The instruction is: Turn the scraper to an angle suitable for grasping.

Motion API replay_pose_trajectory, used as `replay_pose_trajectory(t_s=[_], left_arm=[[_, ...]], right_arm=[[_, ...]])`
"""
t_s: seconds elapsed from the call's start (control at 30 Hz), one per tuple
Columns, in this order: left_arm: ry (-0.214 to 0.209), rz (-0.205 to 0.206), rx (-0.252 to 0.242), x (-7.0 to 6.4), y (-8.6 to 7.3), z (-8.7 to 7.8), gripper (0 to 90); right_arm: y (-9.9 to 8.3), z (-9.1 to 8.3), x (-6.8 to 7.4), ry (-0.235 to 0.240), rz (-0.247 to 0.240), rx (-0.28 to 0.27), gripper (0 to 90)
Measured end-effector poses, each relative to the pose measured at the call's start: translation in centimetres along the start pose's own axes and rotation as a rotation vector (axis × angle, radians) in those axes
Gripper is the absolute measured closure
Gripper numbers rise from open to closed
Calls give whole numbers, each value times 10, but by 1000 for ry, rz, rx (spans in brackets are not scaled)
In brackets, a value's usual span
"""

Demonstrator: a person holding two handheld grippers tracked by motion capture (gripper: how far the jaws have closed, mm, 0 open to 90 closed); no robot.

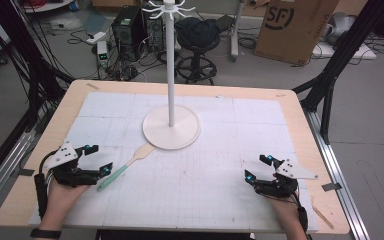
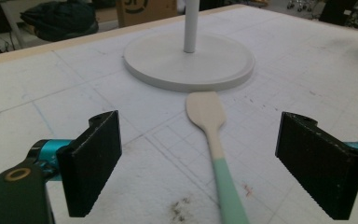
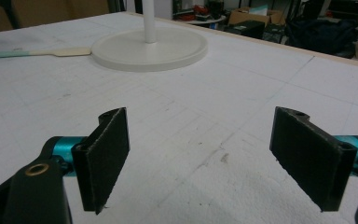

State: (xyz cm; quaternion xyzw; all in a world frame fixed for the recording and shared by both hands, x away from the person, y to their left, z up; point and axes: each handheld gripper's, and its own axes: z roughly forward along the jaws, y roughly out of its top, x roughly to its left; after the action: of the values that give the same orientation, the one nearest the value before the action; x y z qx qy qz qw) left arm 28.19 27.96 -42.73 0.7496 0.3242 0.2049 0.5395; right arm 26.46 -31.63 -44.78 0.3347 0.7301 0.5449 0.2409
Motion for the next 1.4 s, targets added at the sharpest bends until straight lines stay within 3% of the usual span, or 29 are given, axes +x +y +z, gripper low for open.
replay_pose_trajectory(t_s=[0.23,0.53,0.63,0.67,0.7,0.83,1.0,1.1,1.2,1.4], left_arm=[[9,24,92,-11,8,28,184],[25,9,166,-14,10,51,223],[18,-4,184,-14,8,57,268],[10,-5,196,-14,8,59,340],[10,-7,207,-14,7,60,352],[15,6,265,-16,4,66,423],[71,48,328,-23,4,73,539],[73,46,334,-25,4,74,598],[61,7,341,-25,4,75,641],[80,-26,338,-24,4,76,735]], right_arm=[[0,0,-1,-2,2,-1,190],[0,1,-1,0,10,7,193],[0,1,-1,1,12,8,193],[0,1,-1,0,10,7,194],[0,1,-1,0,10,7,194],[0,1,-2,1,7,8,194],[0,1,-2,2,7,8,194],[0,1,-2,2,7,8,195],[0,1,-2,2,10,8,194],[0,1,-2,2,6,9,195]])
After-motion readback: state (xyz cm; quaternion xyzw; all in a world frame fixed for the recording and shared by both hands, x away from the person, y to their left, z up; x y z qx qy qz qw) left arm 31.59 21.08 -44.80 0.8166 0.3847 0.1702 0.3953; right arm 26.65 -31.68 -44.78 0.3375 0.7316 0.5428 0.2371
